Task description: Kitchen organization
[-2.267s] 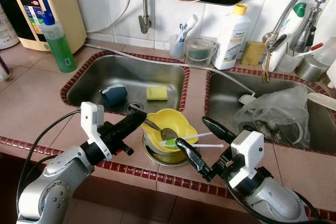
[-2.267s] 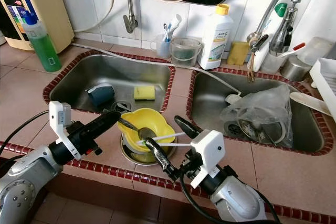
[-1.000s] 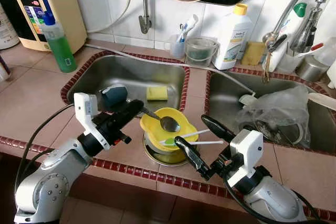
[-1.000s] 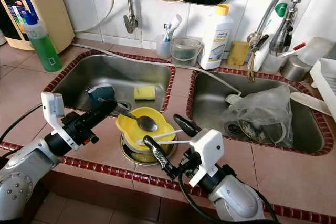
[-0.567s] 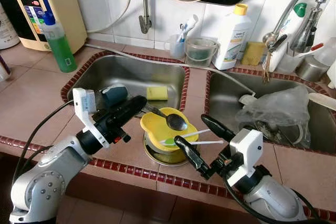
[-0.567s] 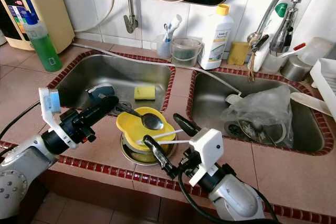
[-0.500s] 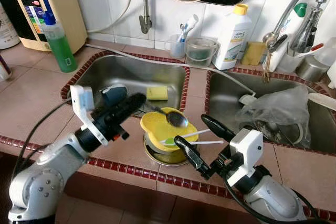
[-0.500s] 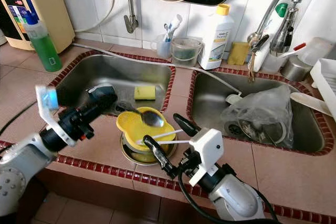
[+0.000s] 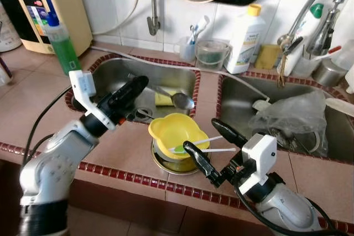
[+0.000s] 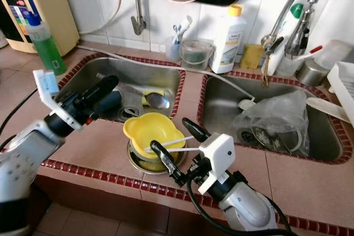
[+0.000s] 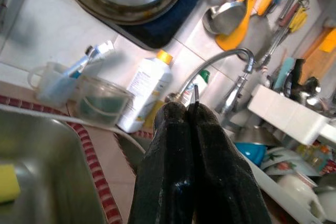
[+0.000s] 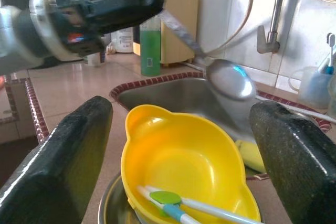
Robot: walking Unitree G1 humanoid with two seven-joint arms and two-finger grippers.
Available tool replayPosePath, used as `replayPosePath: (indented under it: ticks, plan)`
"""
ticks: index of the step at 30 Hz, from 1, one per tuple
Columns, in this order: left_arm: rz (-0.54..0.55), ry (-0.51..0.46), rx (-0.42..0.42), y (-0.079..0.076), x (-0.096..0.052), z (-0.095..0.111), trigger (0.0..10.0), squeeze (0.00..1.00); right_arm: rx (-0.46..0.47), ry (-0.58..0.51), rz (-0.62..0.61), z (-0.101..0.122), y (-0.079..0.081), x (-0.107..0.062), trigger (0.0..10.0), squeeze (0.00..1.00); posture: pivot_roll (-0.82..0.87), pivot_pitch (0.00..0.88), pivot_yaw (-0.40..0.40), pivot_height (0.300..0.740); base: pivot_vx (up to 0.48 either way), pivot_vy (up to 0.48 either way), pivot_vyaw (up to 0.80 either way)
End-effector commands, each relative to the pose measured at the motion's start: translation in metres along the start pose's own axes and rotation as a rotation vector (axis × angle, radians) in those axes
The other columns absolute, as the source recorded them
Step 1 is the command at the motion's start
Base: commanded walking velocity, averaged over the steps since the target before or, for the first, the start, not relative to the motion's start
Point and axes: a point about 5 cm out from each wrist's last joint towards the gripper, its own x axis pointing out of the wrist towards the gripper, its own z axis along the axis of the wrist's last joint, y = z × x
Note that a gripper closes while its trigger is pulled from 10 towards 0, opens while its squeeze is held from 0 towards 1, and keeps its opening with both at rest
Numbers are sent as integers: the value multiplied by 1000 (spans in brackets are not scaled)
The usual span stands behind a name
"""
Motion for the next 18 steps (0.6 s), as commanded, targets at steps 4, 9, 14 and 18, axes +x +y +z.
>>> replayPosePath:
  ticks: [4,9,14,18]
  plan:
    - [30,-6,18,8,14,-2,10000,0,6,-11,-13,1,0,2,10000,0,0,0,22,740,0,0,0]
    - [75,-1,62,23,28,-8,10000,0,40,-31,-38,5,2,2,10000,0,-18,0,31,740,0,0,0]
    - [99,8,110,36,39,-9,10000,0,70,-42,-72,8,3,0,10000,0,-33,0,26,740,0,0,0]
    - [105,9,139,41,45,-5,10000,0,101,-67,-129,14,2,-2,10000,0,-32,12,17,740,0,0,0]
